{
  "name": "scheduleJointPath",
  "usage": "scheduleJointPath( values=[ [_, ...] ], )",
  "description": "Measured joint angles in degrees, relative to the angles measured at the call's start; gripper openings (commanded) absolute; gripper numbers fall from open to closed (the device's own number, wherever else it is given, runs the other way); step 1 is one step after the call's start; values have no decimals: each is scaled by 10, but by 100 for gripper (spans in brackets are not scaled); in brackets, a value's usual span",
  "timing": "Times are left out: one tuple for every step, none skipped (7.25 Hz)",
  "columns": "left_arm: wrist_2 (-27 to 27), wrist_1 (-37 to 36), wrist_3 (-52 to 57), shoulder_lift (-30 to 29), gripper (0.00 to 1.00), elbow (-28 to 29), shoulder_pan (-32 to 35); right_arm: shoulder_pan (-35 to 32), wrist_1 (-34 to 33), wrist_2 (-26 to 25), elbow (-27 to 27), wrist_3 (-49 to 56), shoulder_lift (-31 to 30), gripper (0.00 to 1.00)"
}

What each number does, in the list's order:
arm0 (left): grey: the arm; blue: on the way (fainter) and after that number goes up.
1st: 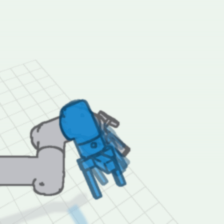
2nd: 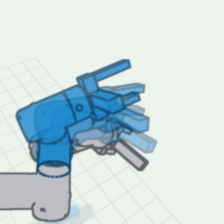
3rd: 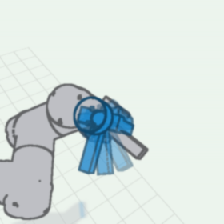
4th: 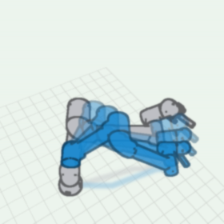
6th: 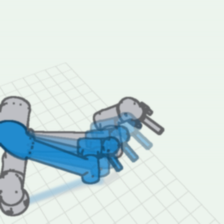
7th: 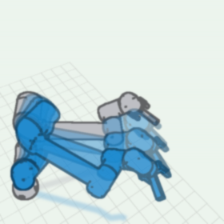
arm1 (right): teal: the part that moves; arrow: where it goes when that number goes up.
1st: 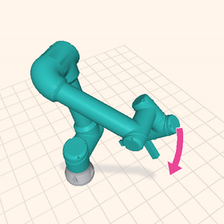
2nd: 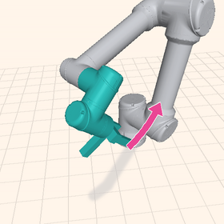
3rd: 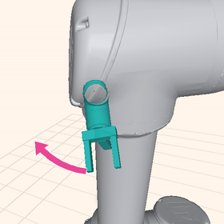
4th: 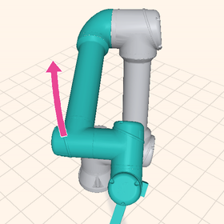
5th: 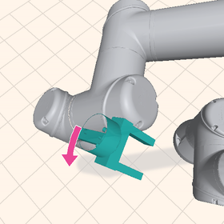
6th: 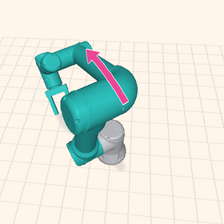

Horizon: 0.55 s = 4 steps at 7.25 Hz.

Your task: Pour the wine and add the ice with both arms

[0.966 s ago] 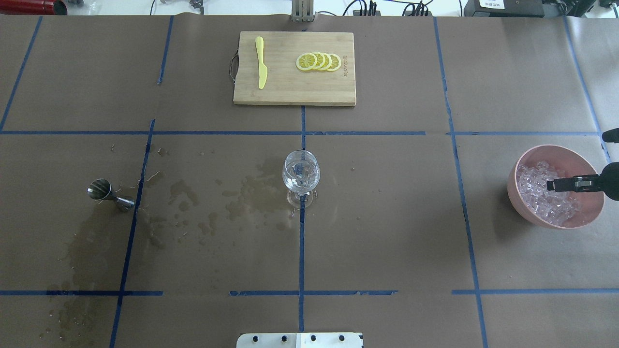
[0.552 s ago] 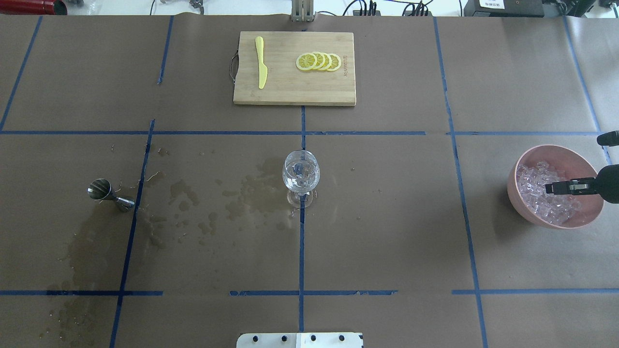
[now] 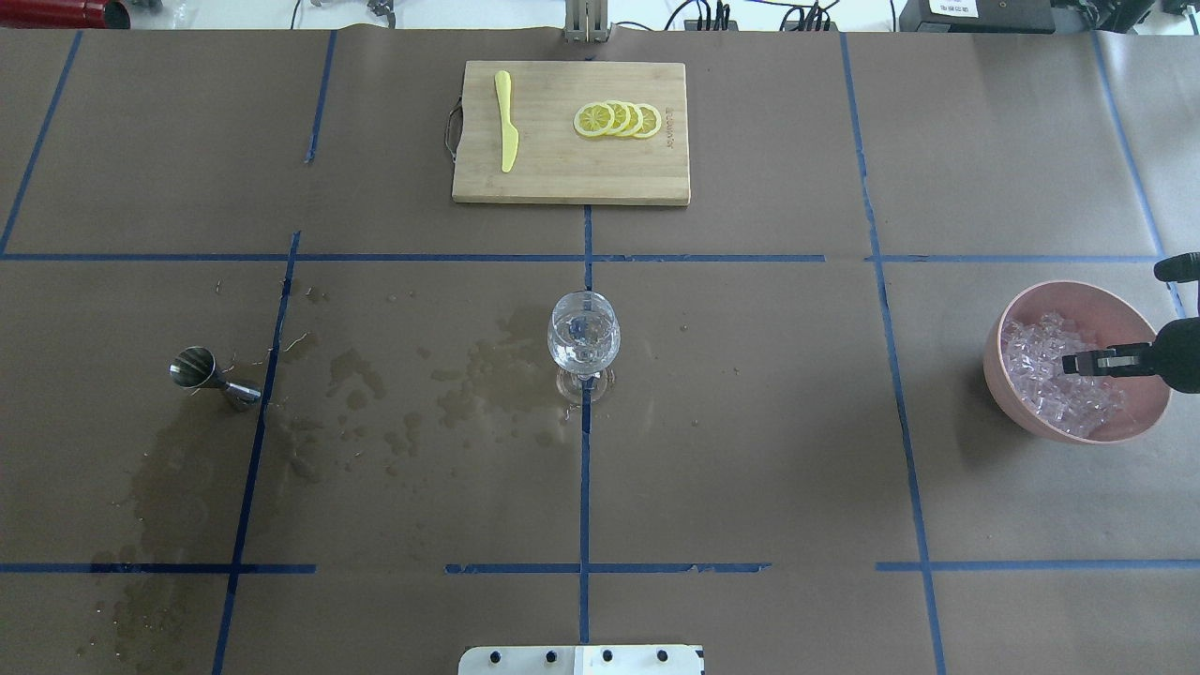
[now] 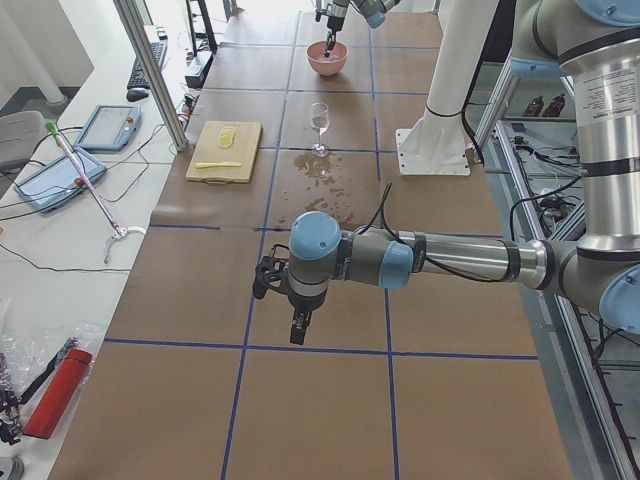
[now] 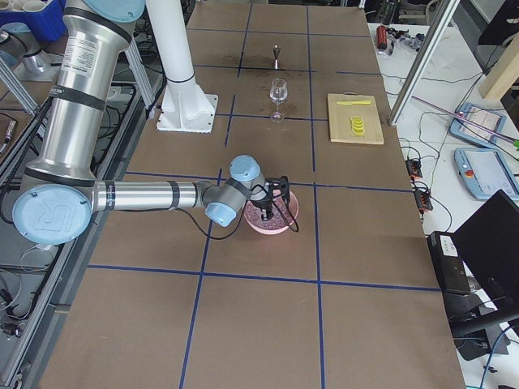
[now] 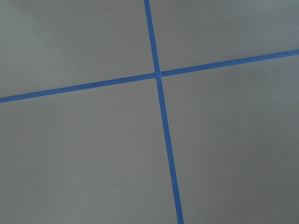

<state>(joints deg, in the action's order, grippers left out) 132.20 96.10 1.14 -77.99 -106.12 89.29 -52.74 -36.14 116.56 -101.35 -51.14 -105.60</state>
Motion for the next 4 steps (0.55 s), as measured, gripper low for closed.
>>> scheduleJointPath(
  values=[
    [0, 0, 0, 0, 100, 0, 0, -3, -2, 1, -12, 1, 0, 0],
    [0, 0, 0, 2, 100, 0, 0, -9, -11, 4, -34, 2, -1, 0],
    [0, 0, 0, 3, 100, 0, 0, -14, -37, 7, -65, 2, 0, 0],
    [0, 0, 0, 4, 100, 0, 0, -16, -92, 8, -109, 2, 7, 0]
  ],
)
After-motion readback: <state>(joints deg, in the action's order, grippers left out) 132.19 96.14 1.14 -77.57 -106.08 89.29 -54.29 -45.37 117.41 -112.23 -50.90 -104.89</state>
